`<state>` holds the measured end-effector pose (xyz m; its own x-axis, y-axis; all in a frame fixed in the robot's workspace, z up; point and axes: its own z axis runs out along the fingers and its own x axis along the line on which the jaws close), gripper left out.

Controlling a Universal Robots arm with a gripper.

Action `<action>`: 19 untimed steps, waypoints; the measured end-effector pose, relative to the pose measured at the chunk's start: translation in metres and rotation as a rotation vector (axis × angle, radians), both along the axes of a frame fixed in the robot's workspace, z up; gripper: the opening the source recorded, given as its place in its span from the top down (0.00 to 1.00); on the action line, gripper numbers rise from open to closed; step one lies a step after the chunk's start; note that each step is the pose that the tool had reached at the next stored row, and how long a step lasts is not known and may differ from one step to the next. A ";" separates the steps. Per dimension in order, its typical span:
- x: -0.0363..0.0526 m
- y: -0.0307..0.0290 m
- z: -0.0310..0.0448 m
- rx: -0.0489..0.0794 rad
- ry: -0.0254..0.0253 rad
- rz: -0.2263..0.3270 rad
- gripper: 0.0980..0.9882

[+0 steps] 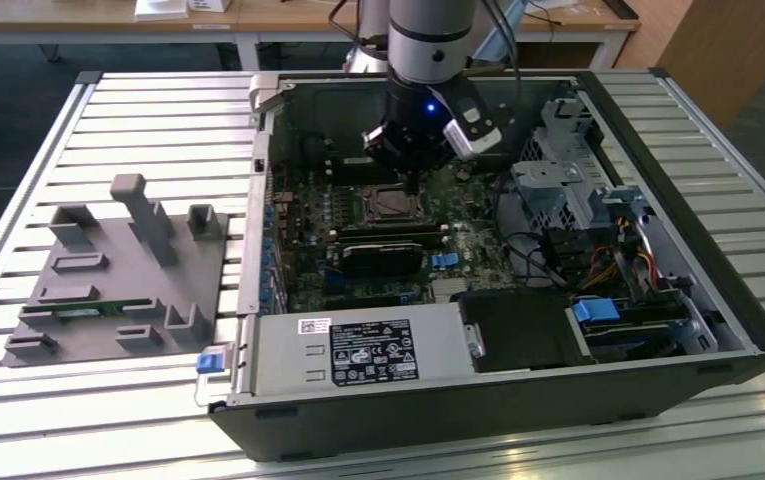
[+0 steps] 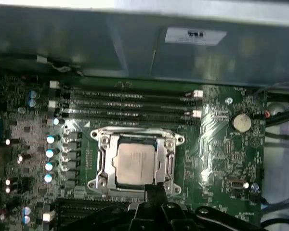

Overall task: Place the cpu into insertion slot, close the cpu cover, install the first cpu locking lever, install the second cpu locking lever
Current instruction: 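Install the second cpu locking lever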

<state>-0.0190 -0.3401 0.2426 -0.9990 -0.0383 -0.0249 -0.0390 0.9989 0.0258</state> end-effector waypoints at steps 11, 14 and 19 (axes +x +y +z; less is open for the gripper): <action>0.0000 -0.0125 -0.0106 0.004 0.0099 0.000 0.99; -0.0013 -0.0138 -0.0115 0.005 0.0098 0.000 0.99; -0.0157 -0.0143 -0.0140 0.005 0.0098 0.001 0.99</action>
<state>-0.0347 -0.3544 0.2286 -0.9991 -0.0393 -0.0153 -0.0397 0.9987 0.0311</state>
